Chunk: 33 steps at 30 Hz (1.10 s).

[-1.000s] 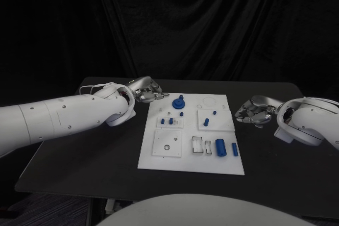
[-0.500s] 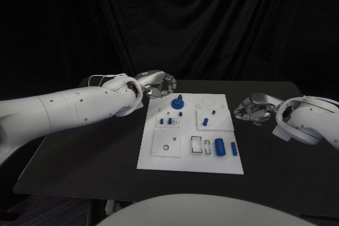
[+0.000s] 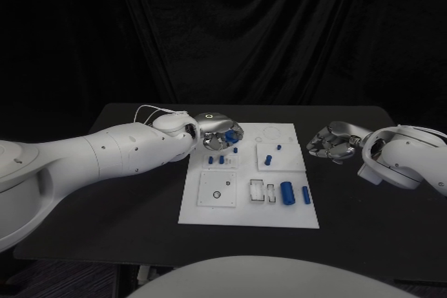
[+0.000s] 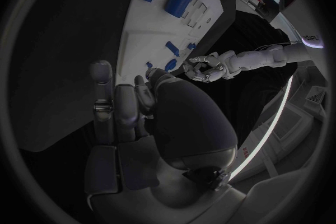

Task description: Assemble the parts on the task board

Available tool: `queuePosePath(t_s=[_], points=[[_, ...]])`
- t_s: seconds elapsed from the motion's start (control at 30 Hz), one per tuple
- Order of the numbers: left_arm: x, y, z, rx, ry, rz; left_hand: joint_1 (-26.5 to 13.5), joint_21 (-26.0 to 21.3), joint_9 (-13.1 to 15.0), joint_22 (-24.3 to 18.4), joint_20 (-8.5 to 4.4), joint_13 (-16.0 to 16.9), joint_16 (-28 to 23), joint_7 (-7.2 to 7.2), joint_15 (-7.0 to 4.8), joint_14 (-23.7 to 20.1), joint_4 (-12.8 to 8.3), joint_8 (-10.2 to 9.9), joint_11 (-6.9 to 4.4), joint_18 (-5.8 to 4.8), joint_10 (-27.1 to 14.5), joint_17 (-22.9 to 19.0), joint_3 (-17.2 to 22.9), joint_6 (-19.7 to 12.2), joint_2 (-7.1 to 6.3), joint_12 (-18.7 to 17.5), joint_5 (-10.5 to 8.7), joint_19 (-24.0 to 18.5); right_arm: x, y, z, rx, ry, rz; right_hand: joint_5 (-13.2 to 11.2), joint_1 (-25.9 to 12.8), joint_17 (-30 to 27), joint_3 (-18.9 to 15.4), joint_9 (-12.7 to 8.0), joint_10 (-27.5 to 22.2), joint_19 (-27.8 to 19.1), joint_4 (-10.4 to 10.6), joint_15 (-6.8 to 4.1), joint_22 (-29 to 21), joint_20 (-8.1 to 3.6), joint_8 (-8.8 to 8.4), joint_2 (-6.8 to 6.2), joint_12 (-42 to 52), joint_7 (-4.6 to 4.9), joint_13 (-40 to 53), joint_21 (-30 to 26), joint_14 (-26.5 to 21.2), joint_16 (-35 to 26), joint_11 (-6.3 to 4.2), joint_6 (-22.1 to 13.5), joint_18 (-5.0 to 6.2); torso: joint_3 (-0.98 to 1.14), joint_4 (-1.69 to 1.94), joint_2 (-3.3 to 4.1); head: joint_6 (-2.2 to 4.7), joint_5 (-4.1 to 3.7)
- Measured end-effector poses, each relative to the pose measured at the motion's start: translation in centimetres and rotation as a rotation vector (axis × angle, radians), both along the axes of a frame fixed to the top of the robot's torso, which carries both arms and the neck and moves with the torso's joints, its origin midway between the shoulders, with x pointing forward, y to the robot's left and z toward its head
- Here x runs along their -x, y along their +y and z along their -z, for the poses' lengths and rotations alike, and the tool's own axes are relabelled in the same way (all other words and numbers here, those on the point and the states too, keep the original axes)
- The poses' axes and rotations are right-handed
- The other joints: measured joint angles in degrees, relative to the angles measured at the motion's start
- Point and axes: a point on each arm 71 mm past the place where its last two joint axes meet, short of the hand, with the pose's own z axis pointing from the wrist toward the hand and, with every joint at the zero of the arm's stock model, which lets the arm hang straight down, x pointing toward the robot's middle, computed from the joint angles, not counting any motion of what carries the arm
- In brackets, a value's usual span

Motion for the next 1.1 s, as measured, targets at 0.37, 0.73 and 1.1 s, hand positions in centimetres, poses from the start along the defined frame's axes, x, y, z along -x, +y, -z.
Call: queuePosePath(t_s=[0.37, 0.73, 1.1], points=[[0.1, -0.8, 0.5, -0.062, 0.003, 0.036, -2.1, 0.0, -3.0, 0.2, 0.94, -2.6, 0.8, 0.46, 0.79, 0.6, -1.0, -1.6, 0.89, 0.48, -0.2, 0.5, -1.0, 1.2, 0.28, -1.2, -1.56, -2.7, 0.0, 0.2, 0.0, -0.002, 0.0, -0.005, 0.0, 0.0, -0.1, 0.0, 0.0, 0.0, 0.0, 0.0, 0.0, 0.0, 0.0, 0.0, 0.0, 0.0, 0.0, -0.2, -0.1, 0.0, 0.0, 0.0, 0.0, 0.0, -0.17, -0.48, 0.54, 0.0, 0.93], [-0.2, -1.4, 0.8, -0.097, 0.017, 0.029, -3.4, 0.0, -5.0, 0.2, 1.02, -4.5, 1.4, 1.03, 1.32, 1.4, -1.9, -2.8, 0.88, 0.47, -0.2, 1.0, -1.9, 3.2, 0.82, -2.0, -3.3, -1.9, 0.0, 0.4, 0.0, -0.003, 0.002, -0.008, 0.0, 0.0, -0.3, 0.0, 0.0, 0.0, 0.0, 0.0, 0.0, 0.0, 0.0, 0.0, 0.0, -0.2, 0.0, -0.3, -0.2, 0.0, 0.0, 0.0, 0.0, 0.0, -0.2, -0.51, 0.72, 0.0, 0.86], [-0.4, -1.5, 1.0, -0.113, 0.019, 0.012, -4.4, 0.0, -7.5, 0.2, -0.75, -7.9, 4.6, 1.99, -0.24, 8.2, -3.6, -4.4, 0.17, 0.47, 4.2, 6.1, -2.2, 6.4, 1.35, -2.0, -3.3, 7.0, 0.0, 0.4, 0.0, -0.002, 0.004, -0.011, 0.0, 0.0, -0.4, 0.2, 0.0, 0.0, 0.0, 0.2, 0.0, 0.0, 0.0, 0.0, 0.0, -0.2, 0.0, -0.4, -0.7, 0.0, -0.2, 0.0, 0.0, 0.0, -0.21, -0.61, 0.67, 0.0, 0.77]])
